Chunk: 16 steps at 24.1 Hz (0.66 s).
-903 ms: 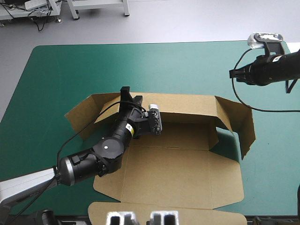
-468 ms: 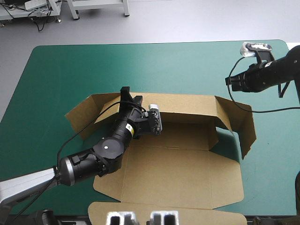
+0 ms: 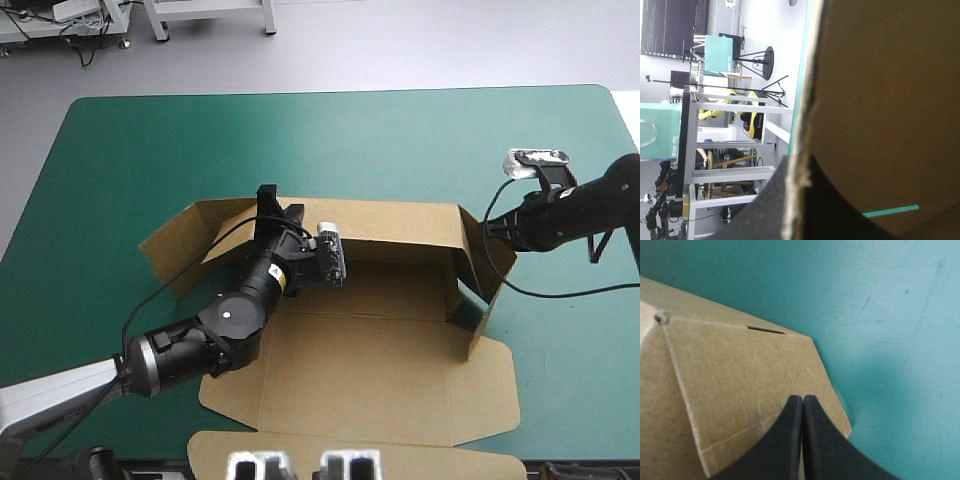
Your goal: Fold the box
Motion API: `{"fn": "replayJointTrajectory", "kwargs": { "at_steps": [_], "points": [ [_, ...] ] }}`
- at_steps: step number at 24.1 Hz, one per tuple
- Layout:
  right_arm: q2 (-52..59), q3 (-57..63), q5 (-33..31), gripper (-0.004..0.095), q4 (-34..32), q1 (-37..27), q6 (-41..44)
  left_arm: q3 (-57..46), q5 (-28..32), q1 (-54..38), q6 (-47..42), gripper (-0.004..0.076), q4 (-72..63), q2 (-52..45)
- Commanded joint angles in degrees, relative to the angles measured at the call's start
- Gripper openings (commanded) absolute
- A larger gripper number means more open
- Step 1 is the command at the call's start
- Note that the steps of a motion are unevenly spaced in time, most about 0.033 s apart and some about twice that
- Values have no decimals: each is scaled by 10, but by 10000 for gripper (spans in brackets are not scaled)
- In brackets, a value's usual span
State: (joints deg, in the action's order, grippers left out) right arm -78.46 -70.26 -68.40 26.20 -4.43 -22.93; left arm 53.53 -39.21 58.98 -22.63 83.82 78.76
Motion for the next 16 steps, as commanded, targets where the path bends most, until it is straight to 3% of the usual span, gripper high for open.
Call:
{"fn": "replayJointTrajectory", "kwargs": {
  "at_steps": [1,4,9,13,16],
  "points": [
    [39,14,17,-13,39,-1,-24,15,1,3,-26,-9,22,-18],
    [61,48,49,-13,58,-1,-39,15,6,3,-26,-9,17,-9],
    [101,126,97,-13,78,-1,-73,15,-52,2,-32,-9,22,28],
    [152,235,208,-13,155,-1,-139,15,-53,2,-35,-9,23,69],
    [183,311,303,-13,245,-1,-256,15,-56,2,-37,-9,24,75]
  ]
}}
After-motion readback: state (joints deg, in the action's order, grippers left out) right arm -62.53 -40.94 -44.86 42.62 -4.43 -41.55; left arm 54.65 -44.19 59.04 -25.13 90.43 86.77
